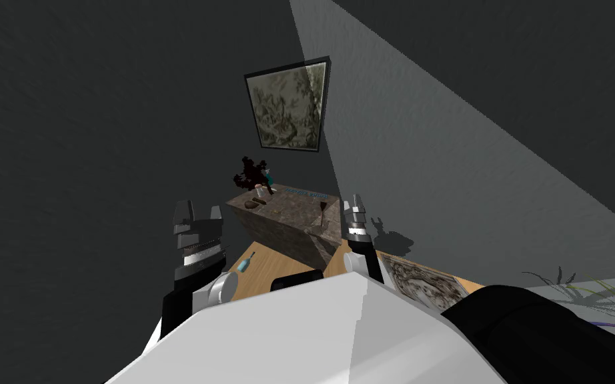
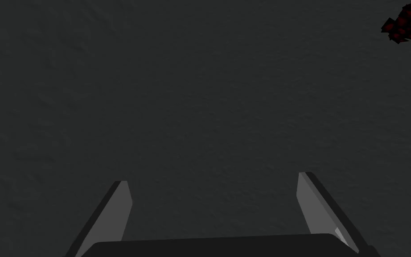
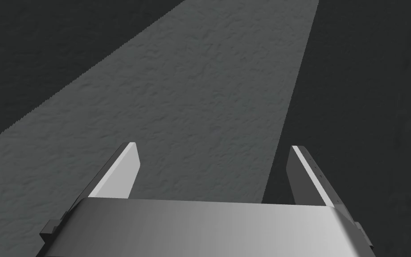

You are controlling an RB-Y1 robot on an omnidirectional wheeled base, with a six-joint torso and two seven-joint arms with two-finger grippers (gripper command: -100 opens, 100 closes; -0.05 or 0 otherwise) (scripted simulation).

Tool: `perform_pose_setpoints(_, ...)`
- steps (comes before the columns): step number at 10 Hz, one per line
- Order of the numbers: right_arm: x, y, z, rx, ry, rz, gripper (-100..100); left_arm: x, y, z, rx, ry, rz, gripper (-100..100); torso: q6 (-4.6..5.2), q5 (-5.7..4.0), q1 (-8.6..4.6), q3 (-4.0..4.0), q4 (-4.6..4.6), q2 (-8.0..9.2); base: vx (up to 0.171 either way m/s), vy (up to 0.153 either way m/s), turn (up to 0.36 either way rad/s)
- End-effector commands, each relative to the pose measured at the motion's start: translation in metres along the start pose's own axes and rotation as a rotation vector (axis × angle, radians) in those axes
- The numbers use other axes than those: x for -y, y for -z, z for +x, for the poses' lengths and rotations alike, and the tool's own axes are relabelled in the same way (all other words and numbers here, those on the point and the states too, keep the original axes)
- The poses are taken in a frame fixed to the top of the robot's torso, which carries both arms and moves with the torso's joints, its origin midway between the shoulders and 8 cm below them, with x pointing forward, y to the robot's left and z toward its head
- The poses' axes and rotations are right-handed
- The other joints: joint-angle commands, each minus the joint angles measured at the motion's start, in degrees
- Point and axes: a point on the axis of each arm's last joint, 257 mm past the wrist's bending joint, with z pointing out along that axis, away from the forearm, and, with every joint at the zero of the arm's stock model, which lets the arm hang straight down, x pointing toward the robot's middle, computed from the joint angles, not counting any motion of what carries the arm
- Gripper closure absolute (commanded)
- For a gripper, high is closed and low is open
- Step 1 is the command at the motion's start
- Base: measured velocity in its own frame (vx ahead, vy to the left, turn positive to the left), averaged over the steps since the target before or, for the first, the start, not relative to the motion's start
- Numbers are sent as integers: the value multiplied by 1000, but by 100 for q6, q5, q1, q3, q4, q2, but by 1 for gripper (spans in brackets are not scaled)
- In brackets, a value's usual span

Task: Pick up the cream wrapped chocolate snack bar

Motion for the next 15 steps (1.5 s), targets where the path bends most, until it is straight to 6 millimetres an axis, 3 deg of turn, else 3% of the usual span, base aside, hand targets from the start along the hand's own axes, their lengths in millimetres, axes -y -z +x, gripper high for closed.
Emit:
perform_pose_setpoints(1, 0, 0, 0, 0, 0, 0, 0, -5, -2, 6, -43, -12, -12, -100, 0, 0, 0, 0, 0, 0, -19, 17, -43)
perform_pose_setpoints(7, 0, 0, 0, 0, 0, 0, 0, -45, -17, 35, -195, -61, -109, -100, 1, 2, 10, 2, 1, 4, -22, 31, -83)
perform_pose_setpoints(15, 0, 0, 0, 0, 0, 0, 0, -97, -33, 56, -275, -98, -255, -100, -1, 3, 10, -1, -1, -2, -4, 27, -80)
